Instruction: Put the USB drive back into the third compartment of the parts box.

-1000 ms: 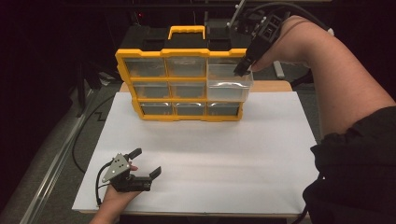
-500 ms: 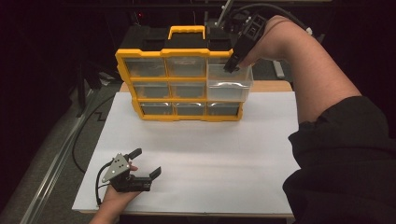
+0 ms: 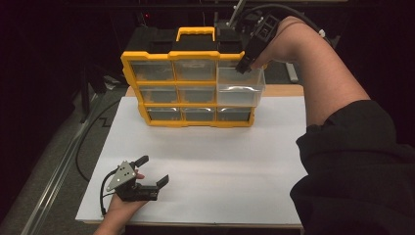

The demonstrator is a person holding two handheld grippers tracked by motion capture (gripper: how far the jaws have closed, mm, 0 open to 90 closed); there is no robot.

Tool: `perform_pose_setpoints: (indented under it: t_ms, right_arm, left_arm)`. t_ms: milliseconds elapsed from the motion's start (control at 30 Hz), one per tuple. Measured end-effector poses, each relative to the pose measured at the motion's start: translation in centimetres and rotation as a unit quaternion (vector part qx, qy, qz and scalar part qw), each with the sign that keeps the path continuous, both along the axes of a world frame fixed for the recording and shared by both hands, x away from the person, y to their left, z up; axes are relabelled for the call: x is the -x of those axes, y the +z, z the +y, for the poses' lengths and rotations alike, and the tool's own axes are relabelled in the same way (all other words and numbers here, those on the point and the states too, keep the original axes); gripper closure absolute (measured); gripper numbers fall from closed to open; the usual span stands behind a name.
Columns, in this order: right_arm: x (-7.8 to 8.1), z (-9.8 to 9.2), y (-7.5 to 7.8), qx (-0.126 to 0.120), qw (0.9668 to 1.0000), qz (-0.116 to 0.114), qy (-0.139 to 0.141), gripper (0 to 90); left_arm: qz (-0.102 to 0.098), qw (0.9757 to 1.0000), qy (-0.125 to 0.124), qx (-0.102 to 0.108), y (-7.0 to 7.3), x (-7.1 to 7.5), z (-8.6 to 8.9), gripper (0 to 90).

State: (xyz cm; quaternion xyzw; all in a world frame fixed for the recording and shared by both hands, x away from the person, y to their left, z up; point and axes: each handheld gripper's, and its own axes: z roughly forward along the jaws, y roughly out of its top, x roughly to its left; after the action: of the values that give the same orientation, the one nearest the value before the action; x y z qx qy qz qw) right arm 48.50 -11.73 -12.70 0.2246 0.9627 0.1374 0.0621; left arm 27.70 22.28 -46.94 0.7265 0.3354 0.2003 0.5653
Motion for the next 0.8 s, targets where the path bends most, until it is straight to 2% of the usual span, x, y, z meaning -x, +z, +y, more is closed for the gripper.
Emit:
perform_pose_setpoints:
  t_ms: [367, 800]
  right_arm:
    - [-0.4, -0.1, -1.8, 0.011, 0.9999, 0.008, 0.001, 79.9]
    - [-0.3, 0.7, -2.1, 0.01, 0.9998, 0.006, 0.015, 79.5]
  left_arm:
    - [-0.001, 1.0, -0.001, 0.001, 0.0, 0.0, 0.0, 0.1]
    - [0.001, 1.0, -0.003, 0.005, 0.1, 0.0, 0.1, 0.1]
